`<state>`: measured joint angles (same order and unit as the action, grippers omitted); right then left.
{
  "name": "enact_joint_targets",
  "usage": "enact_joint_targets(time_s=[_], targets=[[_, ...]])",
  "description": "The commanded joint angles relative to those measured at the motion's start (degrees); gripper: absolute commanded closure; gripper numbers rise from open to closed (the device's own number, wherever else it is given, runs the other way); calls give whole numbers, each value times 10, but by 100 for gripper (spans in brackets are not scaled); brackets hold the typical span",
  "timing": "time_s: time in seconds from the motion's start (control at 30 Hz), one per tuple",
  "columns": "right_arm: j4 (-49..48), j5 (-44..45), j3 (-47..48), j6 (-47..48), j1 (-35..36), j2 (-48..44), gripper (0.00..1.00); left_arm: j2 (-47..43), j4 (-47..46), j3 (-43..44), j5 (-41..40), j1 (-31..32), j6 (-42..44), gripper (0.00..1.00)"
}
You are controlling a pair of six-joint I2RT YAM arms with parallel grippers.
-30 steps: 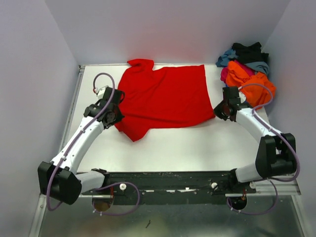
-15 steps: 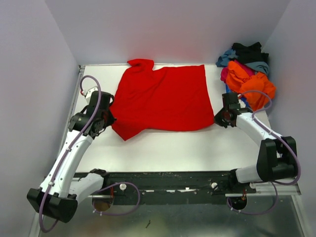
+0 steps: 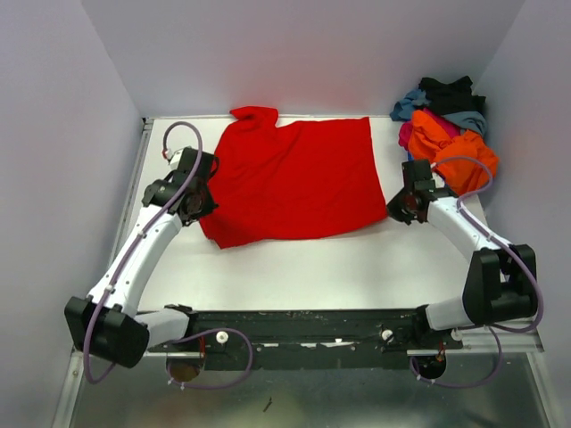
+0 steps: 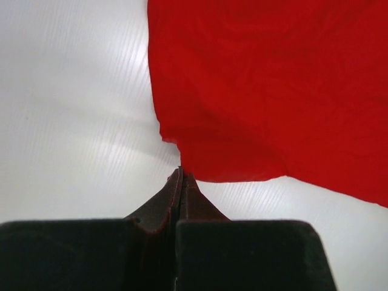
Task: Fold and stack the t-shirts
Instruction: Grap the side of the flattened tshirt closest away from the robot with both arms, then fold the flattened tshirt in 1/3 of the way
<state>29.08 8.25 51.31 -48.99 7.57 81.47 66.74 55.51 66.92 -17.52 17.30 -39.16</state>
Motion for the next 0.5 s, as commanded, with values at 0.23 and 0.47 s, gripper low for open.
enact_joint_targets(time_s=[0.23,0.47], targets=[[41,10,120,-12,4,55,99,153,-41,185,-46,-11,86,100],[40,19,161,-24,4,91,99,259,-14,312,-71,-15,117,100]])
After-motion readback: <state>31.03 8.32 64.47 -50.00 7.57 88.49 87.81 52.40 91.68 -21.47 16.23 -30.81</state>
